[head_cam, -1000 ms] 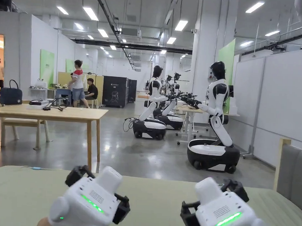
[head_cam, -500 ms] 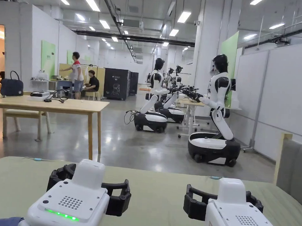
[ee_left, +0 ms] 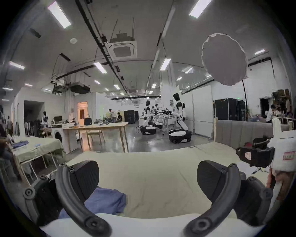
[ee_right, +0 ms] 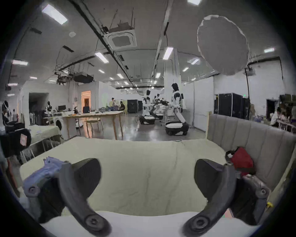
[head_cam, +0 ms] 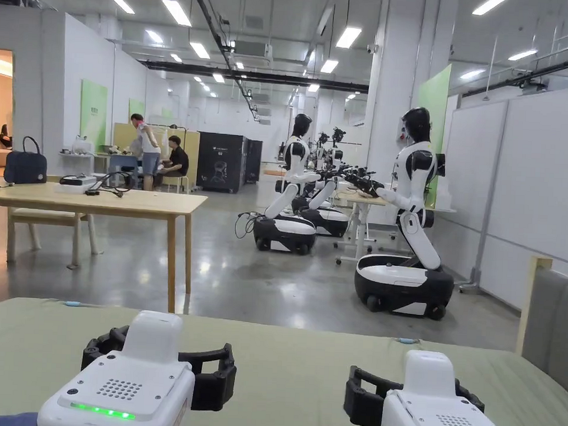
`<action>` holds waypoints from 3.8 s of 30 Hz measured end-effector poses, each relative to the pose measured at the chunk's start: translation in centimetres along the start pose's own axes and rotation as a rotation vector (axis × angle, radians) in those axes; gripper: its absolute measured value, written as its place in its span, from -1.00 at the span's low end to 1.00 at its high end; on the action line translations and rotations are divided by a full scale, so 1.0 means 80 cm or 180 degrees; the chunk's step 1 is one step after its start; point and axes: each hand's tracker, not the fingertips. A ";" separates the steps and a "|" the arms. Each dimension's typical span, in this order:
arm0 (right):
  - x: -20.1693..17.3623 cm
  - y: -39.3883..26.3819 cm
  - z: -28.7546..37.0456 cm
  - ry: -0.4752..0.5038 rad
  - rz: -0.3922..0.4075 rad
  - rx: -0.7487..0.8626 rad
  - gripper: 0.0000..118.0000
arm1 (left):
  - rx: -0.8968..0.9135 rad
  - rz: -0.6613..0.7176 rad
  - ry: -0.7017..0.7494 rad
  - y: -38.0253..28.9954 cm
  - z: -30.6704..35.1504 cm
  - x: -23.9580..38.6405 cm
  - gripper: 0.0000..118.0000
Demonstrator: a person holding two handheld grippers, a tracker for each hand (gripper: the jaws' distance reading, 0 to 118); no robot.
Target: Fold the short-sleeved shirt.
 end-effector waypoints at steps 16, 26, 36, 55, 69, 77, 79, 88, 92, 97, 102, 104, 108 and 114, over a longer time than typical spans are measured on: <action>-0.126 -0.004 -0.008 0.0648 0.0258 0.0161 -0.98 | -0.0162 0.0081 0.0697 -0.021 0.045 -0.104 -1.00; -0.315 -0.078 0.004 0.1657 0.0977 -0.0008 -0.98 | -0.1901 0.0464 0.1005 -0.105 0.019 -0.287 -1.00; -0.286 -0.124 -0.028 0.1475 0.1071 -0.0365 -0.97 | -0.2659 0.1086 0.0663 -0.232 -0.172 -0.320 1.00; -0.256 -0.146 -0.040 0.1170 0.0962 -0.0586 -0.91 | -0.2617 0.0596 0.0997 -0.296 -0.217 -0.290 0.97; -0.182 -0.128 -0.014 0.0954 0.0817 -0.0469 -0.86 | -0.3090 0.0910 0.0825 -0.274 -0.231 -0.275 -0.96; -0.084 -0.128 0.010 0.0561 0.0609 -0.0520 -0.86 | -0.2377 0.0746 -0.0076 -0.185 -0.260 -0.125 -0.96; -0.054 -0.131 0.017 0.0427 0.0543 -0.0563 -0.86 | -0.2256 0.0615 -0.0324 -0.167 -0.273 -0.060 -0.96; 0.064 -0.150 0.043 -0.0145 0.0439 -0.0667 -0.86 | -0.2003 0.0086 -0.1620 -0.088 -0.273 0.248 -0.97; 0.104 -0.164 0.047 -0.0295 0.0369 -0.0757 -0.86 | -0.2278 -0.0387 -0.1607 -0.138 -0.277 0.335 -0.97; 0.135 -0.183 0.042 -0.0399 0.0303 -0.0875 -0.86 | -0.2558 -0.0701 -0.1164 -0.236 -0.307 0.362 -0.97; 0.139 -0.185 0.038 -0.0356 0.0262 -0.0918 -0.87 | -0.2348 -0.0245 -0.1307 -0.238 -0.293 0.326 -0.20; 0.132 -0.182 0.034 -0.0303 0.0304 -0.0917 -0.87 | -0.1980 -0.0116 -0.1341 -0.213 -0.264 0.294 0.79; 0.113 -0.168 0.032 -0.0009 0.0116 -0.0924 -0.87 | -0.1310 0.0002 -0.1306 -0.162 -0.186 0.186 0.84; 0.075 -0.157 0.025 0.0081 0.0021 -0.0903 -0.87 | -0.1241 0.0251 -0.0661 -0.146 -0.095 0.006 0.89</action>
